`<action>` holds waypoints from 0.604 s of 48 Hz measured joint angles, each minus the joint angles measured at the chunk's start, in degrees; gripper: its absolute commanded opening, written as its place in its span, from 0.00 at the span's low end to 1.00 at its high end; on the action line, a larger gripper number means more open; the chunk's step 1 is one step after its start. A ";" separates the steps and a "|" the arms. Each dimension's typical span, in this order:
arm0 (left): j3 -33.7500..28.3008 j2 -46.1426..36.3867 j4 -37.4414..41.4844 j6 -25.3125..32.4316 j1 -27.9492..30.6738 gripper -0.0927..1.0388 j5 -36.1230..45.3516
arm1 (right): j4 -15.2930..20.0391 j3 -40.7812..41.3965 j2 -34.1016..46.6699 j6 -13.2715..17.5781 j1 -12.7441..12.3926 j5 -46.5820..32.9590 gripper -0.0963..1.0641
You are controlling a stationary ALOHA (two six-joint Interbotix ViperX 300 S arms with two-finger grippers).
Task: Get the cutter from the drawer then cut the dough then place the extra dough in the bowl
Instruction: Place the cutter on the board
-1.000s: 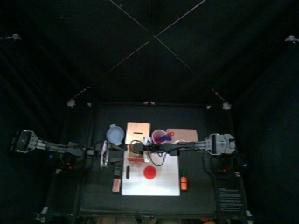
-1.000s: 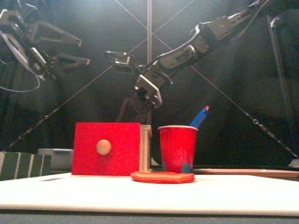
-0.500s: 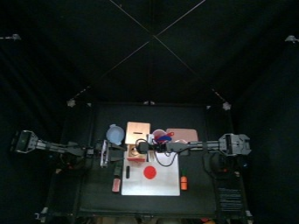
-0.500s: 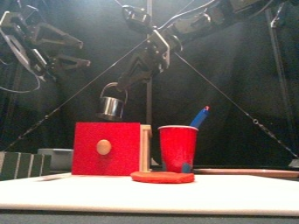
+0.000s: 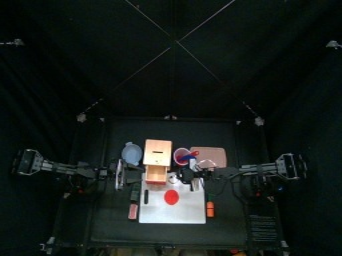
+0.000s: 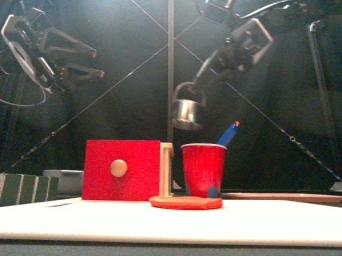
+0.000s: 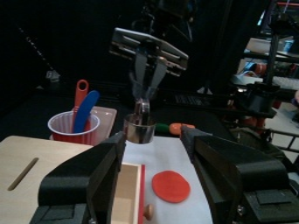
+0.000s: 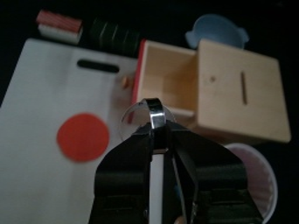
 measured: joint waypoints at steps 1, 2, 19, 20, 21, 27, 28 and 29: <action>-0.18 0.00 -0.09 -0.09 0.18 0.87 0.00 | 0.00 1.49 -0.79 0.00 0.18 -0.44 0.54; -0.18 0.00 -0.09 -0.09 0.18 0.87 0.00 | 0.00 2.64 -1.49 0.00 0.35 -0.79 0.54; -0.70 0.00 -0.79 -0.18 1.05 0.87 0.00 | -0.09 15.21 -6.94 0.00 0.53 -5.19 0.54; -0.70 0.09 -0.88 -0.18 1.14 0.87 0.00 | -0.09 15.47 -6.86 0.00 0.35 -5.27 0.54; -0.79 0.00 -0.97 -0.18 1.14 0.87 -0.09 | -0.09 15.56 -6.77 0.00 0.26 -5.27 0.54; -1.05 0.00 -1.41 -0.09 1.14 0.87 0.00 | -0.09 16.17 -5.10 0.09 -0.88 -5.45 0.55; -0.97 0.00 -1.49 -0.18 1.14 0.87 -0.09 | 0.00 16.08 -4.75 0.00 -1.05 -5.45 0.55; -1.05 0.00 -1.58 -0.18 1.14 0.87 -0.09 | 0.00 16.08 -4.31 0.09 -1.14 -5.45 0.55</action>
